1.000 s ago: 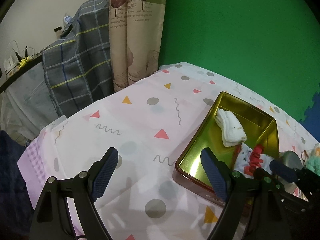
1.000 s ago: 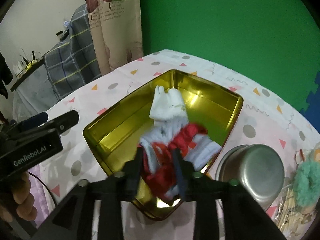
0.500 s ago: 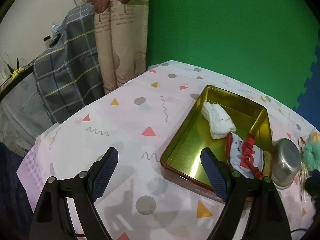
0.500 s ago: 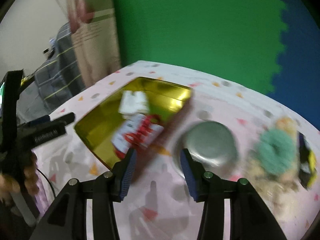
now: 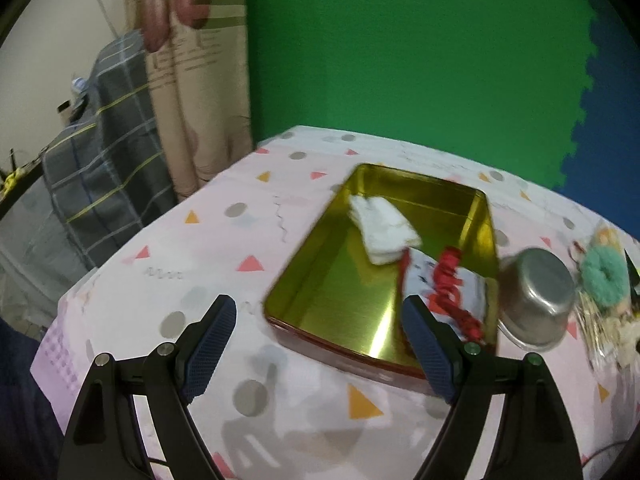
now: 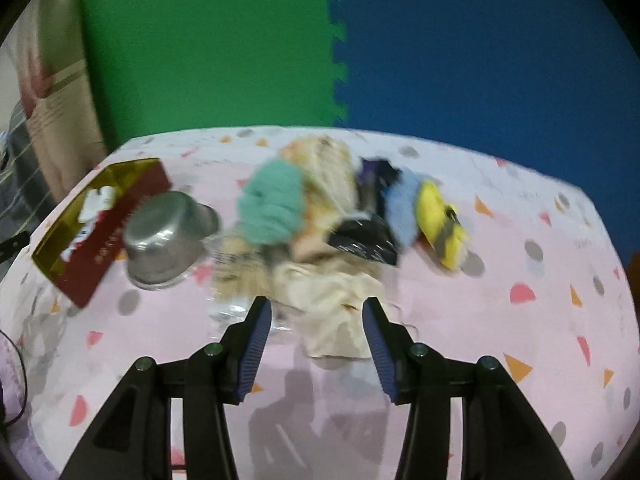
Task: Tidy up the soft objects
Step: 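Return to the pile and grasp the cream satin scrunchie with the right tool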
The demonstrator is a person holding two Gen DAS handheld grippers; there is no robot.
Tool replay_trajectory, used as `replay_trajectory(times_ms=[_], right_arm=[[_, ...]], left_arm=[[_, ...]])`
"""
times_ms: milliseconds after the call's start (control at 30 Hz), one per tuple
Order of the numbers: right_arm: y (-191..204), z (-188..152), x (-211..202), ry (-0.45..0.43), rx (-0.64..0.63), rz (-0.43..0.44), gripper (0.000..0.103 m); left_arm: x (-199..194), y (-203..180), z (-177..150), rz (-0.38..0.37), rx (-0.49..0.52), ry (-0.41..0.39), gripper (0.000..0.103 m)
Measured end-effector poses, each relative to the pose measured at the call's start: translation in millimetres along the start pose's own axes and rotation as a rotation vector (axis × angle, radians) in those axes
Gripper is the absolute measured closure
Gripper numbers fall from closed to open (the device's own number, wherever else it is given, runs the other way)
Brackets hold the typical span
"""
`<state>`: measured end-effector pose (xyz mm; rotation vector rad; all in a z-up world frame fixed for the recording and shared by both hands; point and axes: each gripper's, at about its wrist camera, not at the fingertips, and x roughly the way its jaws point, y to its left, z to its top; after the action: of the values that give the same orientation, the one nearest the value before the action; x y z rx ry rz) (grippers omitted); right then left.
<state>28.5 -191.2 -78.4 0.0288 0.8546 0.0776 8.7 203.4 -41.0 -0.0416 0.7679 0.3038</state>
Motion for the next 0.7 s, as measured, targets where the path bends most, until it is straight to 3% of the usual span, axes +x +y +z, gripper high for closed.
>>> replay_trajectory(times_ms=[233,567,600,633,700], right_arm=[[-12,4,25,0.003,0.029,0.020,0.046],[-11,2,55,0.038,-0.005,0.002,0.046],[-11,2,55,0.035,-0.009,0.000,0.051],[-11,1,54,0.034,-0.013,0.006,0.067],[-10,0,51,0.033,-0.027,0.009,0.078]], left_arm=[[-14,-44,-7,-0.061,0.151,0.016,0.021],[-25,-114,-9,-0.272,0.212,0.103,0.019],[-25,-121,-10,-0.281,0.218,0.108,0.019],[-25,-131,-11,-0.289,0.230,0.112,0.019],[-24,-147,-13,-0.308,0.253,0.116,0.019]])
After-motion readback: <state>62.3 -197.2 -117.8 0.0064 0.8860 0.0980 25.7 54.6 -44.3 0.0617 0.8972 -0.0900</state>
